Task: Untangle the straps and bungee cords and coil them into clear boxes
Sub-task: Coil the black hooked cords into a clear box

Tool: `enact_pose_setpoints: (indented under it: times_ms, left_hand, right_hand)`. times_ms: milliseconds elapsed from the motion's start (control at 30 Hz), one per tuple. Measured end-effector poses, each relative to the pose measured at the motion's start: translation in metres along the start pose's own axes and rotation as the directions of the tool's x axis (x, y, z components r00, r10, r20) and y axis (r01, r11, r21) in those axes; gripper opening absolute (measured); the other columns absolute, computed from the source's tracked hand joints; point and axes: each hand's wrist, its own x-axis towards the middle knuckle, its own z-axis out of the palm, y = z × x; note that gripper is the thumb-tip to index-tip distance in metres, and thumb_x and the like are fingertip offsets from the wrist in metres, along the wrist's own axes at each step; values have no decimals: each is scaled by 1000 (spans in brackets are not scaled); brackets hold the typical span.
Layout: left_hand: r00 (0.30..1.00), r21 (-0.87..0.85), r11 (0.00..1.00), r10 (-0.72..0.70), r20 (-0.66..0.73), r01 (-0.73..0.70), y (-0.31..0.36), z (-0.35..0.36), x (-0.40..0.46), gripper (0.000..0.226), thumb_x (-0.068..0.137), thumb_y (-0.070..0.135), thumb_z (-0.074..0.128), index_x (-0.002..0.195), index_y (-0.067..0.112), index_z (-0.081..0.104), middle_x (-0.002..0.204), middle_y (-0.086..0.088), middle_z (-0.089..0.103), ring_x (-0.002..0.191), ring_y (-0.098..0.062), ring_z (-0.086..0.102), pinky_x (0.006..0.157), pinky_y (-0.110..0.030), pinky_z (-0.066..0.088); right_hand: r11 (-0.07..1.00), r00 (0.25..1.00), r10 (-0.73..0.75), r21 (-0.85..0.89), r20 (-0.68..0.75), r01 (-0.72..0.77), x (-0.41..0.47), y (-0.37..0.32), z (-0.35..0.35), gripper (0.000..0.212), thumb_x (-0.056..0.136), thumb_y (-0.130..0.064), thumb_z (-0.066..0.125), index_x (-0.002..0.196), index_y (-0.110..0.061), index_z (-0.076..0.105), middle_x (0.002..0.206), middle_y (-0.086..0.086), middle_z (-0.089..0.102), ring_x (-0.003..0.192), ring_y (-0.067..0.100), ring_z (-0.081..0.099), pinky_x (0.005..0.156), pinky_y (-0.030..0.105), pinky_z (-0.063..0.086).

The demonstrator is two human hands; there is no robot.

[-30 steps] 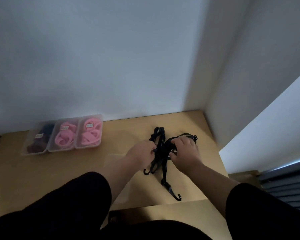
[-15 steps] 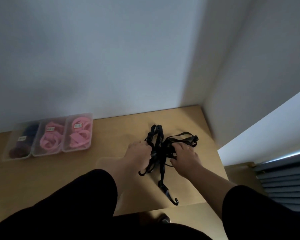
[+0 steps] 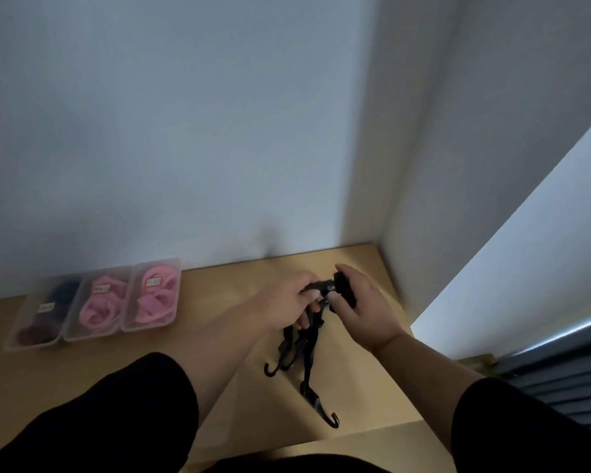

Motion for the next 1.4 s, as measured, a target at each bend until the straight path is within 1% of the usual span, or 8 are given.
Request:
enact_pose_setpoints:
  times_ms: [233,433,700,967,1067,1200,1300,1400]
  left_hand:
    - [987,-164,974,160,-6,-158,57,-15,-27,15,106,18,44,98,18,56,67,5,63,51,-17,59,53,-29,51]
    - [956,-239,926,293,-31,-292,90,-29,-53,18,107,18,40,103,8,55,68,2,59,52,-20,58,52,-30,50]
    - [925,-453,807,346,-155,-378,101,-54,-94,17,103,18,54,105,9,68,76,-4,67,61,-20,61,55,-32,53]
    - [946,-565,760,288,-150,-321,102,-78,-117,27,98,34,59,95,17,79,74,1,58,56,-15,45,50,-26,40]
    - [952,-558,778,295,-82,-289,100,-79,-119,20,84,31,71,94,16,80,74,2,64,55,-14,50,52,-24,45]
    - [922,-481,787,309,-234,-386,96,-83,-116,22,86,21,73,91,0,72,71,-2,65,55,-16,54,53,-25,49]
    - [880,-392,808,298,-371,-439,91,-88,-112,14,93,14,70,81,16,77,70,-2,66,56,-14,57,54,-25,51]
    - [855,-310,844,282,-436,-437,85,-92,-108,19,92,17,71,77,26,77,71,-4,66,58,-16,61,57,-27,54]
  right_hand:
    - [994,988,-66,81,-136,77,10,-29,-44,67,85,-23,80,140,-38,44,116,-29,54,110,-16,52,93,5,40]
    - [954,979,-14,290,-202,74,16,-76,-66,58,92,6,50,102,-51,58,84,-25,68,64,-1,62,57,13,49]
    - [946,981,-113,284,-160,156,22,-144,-82,33,73,-12,45,86,-38,61,77,-19,67,74,4,60,74,27,50]
    - [957,977,-201,201,-74,212,21,-177,-80,31,89,-2,51,83,-28,65,79,-10,68,78,12,63,77,33,53]
    - [958,974,-224,176,-23,225,20,-185,-81,30,83,-1,53,85,-28,65,80,-10,69,79,12,64,77,32,53]
    - [966,961,-245,111,131,231,20,-185,-80,15,75,-23,55,84,-34,62,71,-16,66,65,8,58,66,31,53]
    - [969,950,-203,192,239,158,22,-181,-76,23,79,-17,57,85,-38,61,65,-12,61,52,13,51,50,30,49]
    - [975,925,-197,167,325,149,25,-175,-80,26,82,-18,68,96,-40,62,66,-10,61,53,16,58,52,29,49]
